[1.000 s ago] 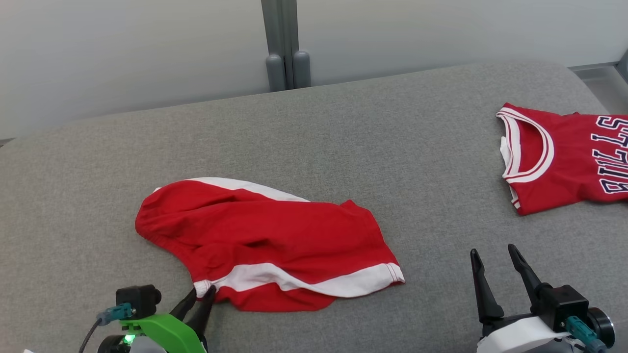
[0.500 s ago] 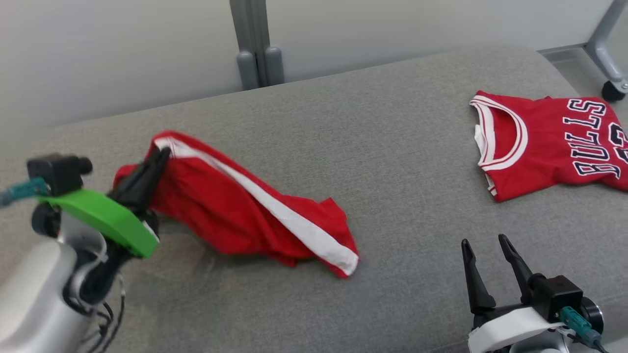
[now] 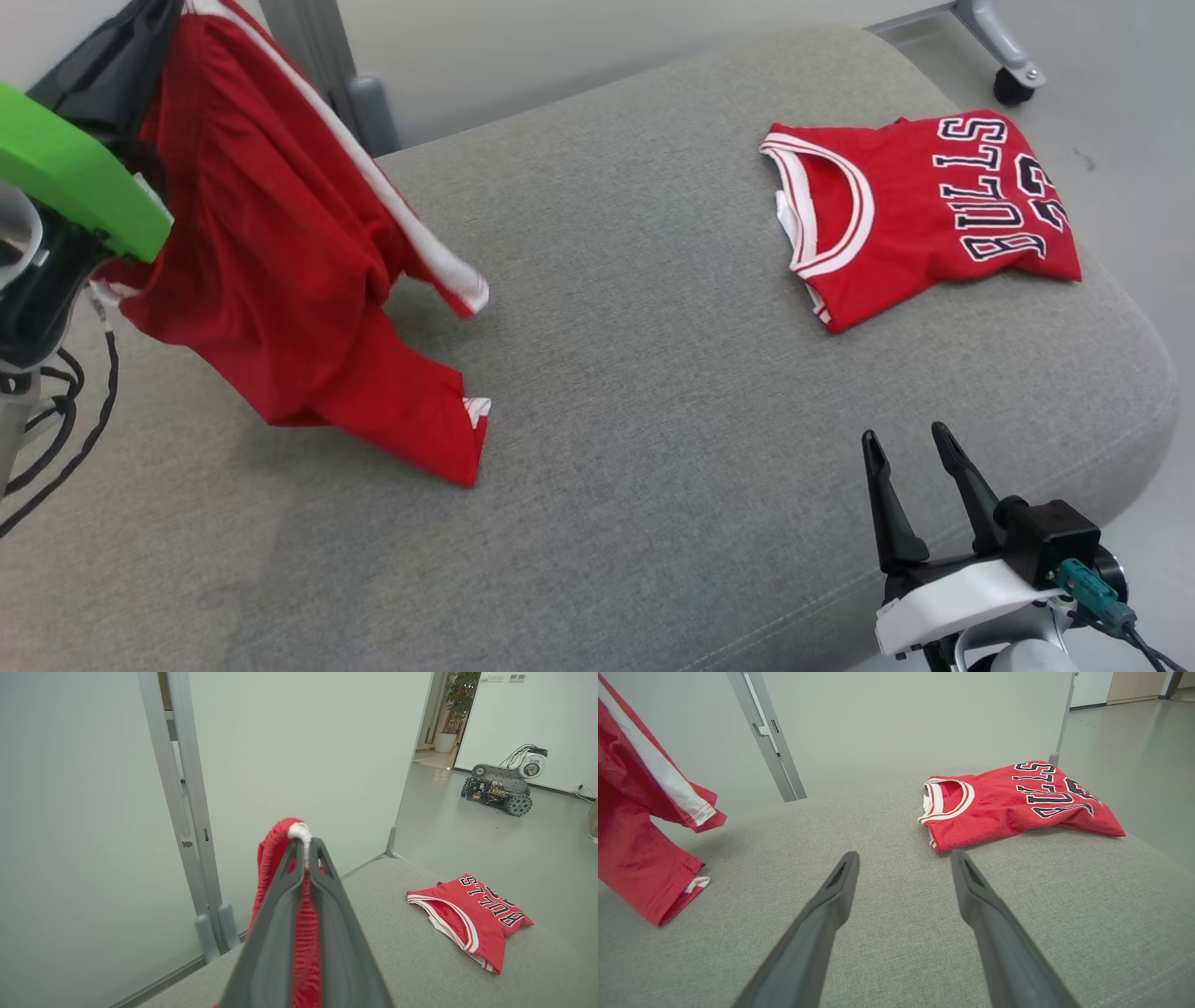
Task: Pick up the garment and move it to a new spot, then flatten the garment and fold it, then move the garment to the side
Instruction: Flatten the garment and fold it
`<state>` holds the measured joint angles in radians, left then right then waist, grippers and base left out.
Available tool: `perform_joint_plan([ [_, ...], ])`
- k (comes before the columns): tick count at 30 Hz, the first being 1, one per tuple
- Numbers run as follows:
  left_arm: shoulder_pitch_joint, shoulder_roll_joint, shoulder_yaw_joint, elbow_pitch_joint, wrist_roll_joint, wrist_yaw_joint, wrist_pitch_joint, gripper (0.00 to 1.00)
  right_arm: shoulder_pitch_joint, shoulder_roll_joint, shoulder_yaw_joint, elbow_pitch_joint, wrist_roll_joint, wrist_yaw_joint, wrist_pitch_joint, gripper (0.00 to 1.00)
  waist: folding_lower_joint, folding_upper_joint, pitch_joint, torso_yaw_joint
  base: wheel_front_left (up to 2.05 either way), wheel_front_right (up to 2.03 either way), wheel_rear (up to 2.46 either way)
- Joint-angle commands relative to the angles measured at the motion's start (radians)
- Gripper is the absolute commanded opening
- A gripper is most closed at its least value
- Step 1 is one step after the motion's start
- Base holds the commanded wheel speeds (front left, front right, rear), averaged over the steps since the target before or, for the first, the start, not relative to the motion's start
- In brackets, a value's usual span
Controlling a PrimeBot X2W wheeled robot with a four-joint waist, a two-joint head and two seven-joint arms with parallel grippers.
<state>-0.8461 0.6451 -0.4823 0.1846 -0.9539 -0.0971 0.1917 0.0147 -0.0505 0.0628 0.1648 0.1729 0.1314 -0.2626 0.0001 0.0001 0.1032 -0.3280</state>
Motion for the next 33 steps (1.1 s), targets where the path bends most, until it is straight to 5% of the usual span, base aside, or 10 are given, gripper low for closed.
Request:
perform_joint_plan([
  [1,-0.029,-0.015,0.001,0.013,0.000,-0.008,-0.011,0.00,-0.010,0.000,0.004,0.003,0.004,-0.002,-0.003,1.00,-0.0001,-0.0001,0.022,-0.055,0.00,0.00,0.00],
  [9,-0.056,-0.089,-0.077,-0.008,-0.002,-0.030,-0.065,0.00,-0.010,0.000,-0.009,0.000,0.012,-0.002,-0.003,1.00,-0.0001,-0.0001,0.024,-0.068,0.00,0.00,0.00],
  [17,0.220,-0.087,-0.273,-0.260,-0.003,-0.031,-0.080,0.00,0.021,0.000,-0.045,-0.002,0.015,-0.002,-0.003,1.00,-0.0001,-0.0001,0.014,-0.005,0.00,0.00,0.00],
  [23,0.573,0.000,-0.363,-0.403,-0.010,0.083,-0.135,0.00,0.042,0.000,-0.064,-0.006,0.000,-0.002,-0.003,1.00,-0.0001,-0.0001,0.001,0.054,0.00,0.00,0.00],
  [28,0.768,0.062,-0.328,-0.343,0.010,0.214,-0.265,0.00,0.049,-0.001,-0.077,-0.006,-0.020,-0.002,-0.003,1.00,-0.0001,-0.0001,-0.007,0.126,0.00,0.00,0.00],
  [33,0.848,0.042,-0.271,-0.198,-0.051,0.242,-0.366,0.00,0.039,0.000,-0.074,0.000,-0.039,-0.002,-0.003,1.00,-0.0001,-0.0001,-0.015,0.195,0.00,0.00,0.00],
])
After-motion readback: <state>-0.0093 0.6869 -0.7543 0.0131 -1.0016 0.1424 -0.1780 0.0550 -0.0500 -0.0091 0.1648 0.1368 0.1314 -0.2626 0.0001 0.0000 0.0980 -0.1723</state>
